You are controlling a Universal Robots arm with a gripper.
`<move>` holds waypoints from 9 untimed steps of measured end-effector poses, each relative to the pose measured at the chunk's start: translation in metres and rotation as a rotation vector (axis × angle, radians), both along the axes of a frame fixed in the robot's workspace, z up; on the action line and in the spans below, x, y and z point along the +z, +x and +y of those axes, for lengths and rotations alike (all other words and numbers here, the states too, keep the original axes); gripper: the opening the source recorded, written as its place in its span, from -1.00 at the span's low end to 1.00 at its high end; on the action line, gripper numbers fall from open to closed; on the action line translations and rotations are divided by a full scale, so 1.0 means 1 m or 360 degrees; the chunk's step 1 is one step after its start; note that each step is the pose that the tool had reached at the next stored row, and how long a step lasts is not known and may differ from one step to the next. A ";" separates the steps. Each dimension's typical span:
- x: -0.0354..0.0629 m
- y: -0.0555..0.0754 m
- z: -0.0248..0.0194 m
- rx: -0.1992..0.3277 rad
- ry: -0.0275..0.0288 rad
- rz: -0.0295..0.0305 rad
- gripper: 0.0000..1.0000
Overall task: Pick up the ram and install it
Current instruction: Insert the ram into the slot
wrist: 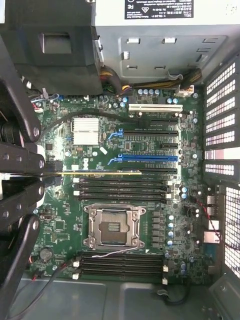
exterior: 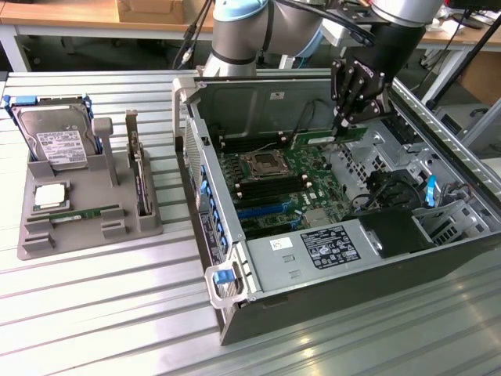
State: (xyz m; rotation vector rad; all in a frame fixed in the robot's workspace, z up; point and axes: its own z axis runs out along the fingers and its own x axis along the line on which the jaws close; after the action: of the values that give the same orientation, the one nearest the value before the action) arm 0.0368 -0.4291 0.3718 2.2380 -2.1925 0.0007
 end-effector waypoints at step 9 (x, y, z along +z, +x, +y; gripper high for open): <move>-0.0050 0.000 0.0000 0.0000 0.00001 0.00000 -0.76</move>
State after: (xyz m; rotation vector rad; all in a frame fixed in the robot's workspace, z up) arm 0.0367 -0.4291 0.3667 2.2380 -2.1925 0.0006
